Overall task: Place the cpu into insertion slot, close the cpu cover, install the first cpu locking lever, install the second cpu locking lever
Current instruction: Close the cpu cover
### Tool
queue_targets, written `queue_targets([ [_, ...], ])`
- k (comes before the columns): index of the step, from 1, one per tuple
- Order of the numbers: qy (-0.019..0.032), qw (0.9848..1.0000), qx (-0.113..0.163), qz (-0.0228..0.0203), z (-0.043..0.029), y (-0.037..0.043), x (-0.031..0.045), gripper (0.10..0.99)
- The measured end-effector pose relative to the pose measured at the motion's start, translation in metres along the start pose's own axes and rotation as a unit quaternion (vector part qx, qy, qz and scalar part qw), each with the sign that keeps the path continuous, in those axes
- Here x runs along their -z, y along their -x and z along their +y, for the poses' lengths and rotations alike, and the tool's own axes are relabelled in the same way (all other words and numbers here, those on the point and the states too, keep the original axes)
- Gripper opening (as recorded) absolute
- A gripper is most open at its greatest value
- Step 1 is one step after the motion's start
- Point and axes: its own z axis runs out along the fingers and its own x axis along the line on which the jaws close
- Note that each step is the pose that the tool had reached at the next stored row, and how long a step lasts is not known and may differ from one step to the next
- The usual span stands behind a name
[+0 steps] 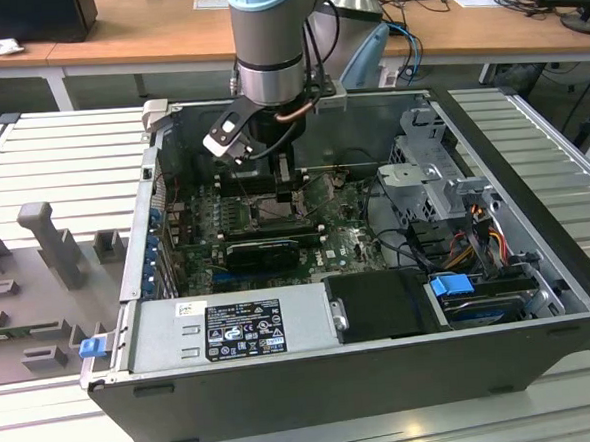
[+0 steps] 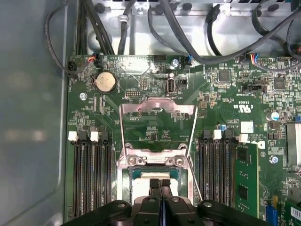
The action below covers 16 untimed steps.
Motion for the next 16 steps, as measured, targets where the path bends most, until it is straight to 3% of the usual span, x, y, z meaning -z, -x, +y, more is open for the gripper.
queue_targets([
  [5,0.0001,1.0000,0.000,0.0000,0.0003,0.0000,0.0037,0.106],
  [16,0.0000,1.0000,0.000,-0.0002,0.0020,0.0001,0.0238,0.106],
])
